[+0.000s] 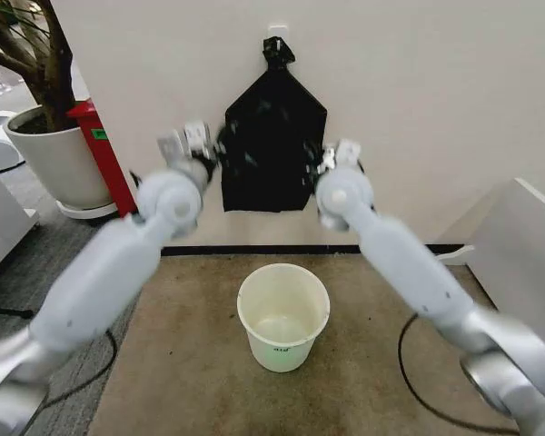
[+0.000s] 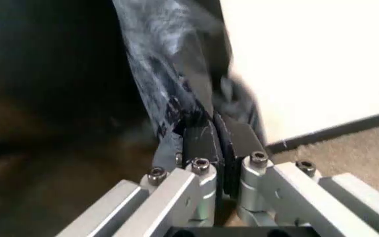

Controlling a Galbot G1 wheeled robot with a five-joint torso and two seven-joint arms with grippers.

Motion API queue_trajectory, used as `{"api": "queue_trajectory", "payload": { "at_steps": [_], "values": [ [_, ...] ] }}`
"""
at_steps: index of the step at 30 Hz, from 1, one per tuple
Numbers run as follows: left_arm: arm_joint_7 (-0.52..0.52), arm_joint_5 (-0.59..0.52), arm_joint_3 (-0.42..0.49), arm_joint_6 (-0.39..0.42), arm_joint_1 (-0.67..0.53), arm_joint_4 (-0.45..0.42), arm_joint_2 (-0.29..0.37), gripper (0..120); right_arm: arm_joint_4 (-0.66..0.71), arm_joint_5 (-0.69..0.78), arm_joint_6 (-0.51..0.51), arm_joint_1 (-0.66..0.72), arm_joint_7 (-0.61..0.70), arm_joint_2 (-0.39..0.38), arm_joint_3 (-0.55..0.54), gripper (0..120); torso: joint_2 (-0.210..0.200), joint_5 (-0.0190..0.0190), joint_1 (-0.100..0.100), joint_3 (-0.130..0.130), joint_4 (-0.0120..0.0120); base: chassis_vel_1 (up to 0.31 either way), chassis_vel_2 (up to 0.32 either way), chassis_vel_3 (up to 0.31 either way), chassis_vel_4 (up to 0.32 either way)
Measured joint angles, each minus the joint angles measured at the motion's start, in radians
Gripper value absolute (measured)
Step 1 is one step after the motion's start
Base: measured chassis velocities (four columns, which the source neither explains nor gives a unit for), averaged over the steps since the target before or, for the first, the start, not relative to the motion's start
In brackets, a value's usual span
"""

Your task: Place the garbage bag over the trash bin.

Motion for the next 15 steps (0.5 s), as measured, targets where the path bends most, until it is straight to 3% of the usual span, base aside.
{"api": "queue_trajectory", "payload": {
  "at_steps": [7, 15],
  "values": [
    [0.040, -0.038, -0.002, -0.030, -0.122, -0.029, 0.017, 0, 0.191, 0.067, 0.027, 0.022, -0.008, -0.058, 0.069, 0, 0.000, 0.0002, 0.000, 0.000, -0.0002, 0.000, 0.000, 0.000, 0.000],
    [0.125, -0.138, -0.019, -0.080, -0.184, -0.115, 0.089, 0, 0.346, 0.204, 0.071, 0.042, -0.041, -0.208, 0.160, 0, 0.000, 0.0003, 0.000, 0.000, -0.0001, 0.000, 0.000, 0.000, 0.000]
  ]
}}
